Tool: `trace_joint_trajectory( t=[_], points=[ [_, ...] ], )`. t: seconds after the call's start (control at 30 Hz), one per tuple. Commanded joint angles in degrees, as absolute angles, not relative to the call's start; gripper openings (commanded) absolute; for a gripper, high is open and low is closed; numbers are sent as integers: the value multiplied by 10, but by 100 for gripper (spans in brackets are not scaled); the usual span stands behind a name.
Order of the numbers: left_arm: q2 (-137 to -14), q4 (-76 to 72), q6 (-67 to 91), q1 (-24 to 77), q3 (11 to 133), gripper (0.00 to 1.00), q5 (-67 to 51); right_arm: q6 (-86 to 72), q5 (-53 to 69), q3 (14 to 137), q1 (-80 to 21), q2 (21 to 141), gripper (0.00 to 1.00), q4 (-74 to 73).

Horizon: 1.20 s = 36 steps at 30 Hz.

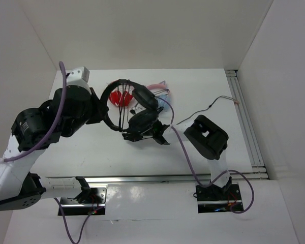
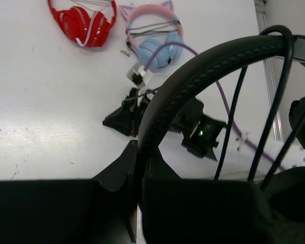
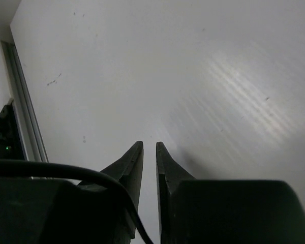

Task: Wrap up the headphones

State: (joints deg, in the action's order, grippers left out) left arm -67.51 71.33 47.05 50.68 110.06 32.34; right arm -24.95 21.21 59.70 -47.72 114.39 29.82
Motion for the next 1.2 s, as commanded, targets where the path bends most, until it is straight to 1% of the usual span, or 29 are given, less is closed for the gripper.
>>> trace_joint_trajectory(
  t=[0.0,0.07,0.13,0.17,0.2,0.23,0.3,0.37,0.43,0.5,0.53,0.57,0.6,0.63,0.67,0.73,0.8,0.9,0.97,1.0,1.07,1.17],
  points=[
    [-677,714,551,491,1152,0,408,-269,222,551,-495,1141,24,379],
    [-693,722,540,464,1171,0,416,-269,217,516,-495,1129,24,414],
    [-712,722,515,406,1200,0,393,-269,217,473,-495,1112,24,423],
    [-738,722,487,380,1213,0,373,-269,212,462,-495,1112,24,423],
    [-753,722,474,322,1236,0,352,-264,212,444,-495,1104,24,423],
    [-767,715,464,295,1247,0,307,-264,212,433,-495,1096,23,428],
    [-801,710,437,226,1270,0,273,-264,207,415,-500,1087,23,428],
    [-825,704,422,189,1286,0,244,-258,207,384,-500,1068,21,433],
    [-858,704,412,129,1297,0,212,-258,191,359,-514,1042,21,428],
    [-873,693,407,79,1286,0,192,-258,180,344,-531,1024,24,428],
    [-879,686,407,70,1275,0,192,-258,180,338,-536,1015,24,423],
    [-879,679,407,65,1262,0,192,-258,169,331,-544,994,19,414],
    [-879,663,407,58,1235,0,200,-258,157,331,-562,981,9,405],
    [-879,657,407,53,1221,0,200,-258,143,331,-573,966,4,394],
    [-884,657,407,53,1209,0,216,-253,110,331,-584,935,2,358],
    [-890,651,414,41,1181,0,243,-246,84,351,-622,905,0,315],
    [-903,651,421,41,1159,0,260,-240,21,373,-670,861,0,229],
    [-914,651,428,63,1126,0,325,-224,-67,433,-737,807,0,116],
    [-921,657,439,76,1083,0,368,-219,-98,483,-765,768,0,69],
    [-928,657,444,76,1051,0,368,-219,-135,500,-790,755,0,24],
    [-928,657,452,83,1019,0,383,-219,-155,553,-802,723,0,-17],
    [-933,636,452,97,967,0,399,-224,-156,622,-802,695,0,-78]
  ],
)
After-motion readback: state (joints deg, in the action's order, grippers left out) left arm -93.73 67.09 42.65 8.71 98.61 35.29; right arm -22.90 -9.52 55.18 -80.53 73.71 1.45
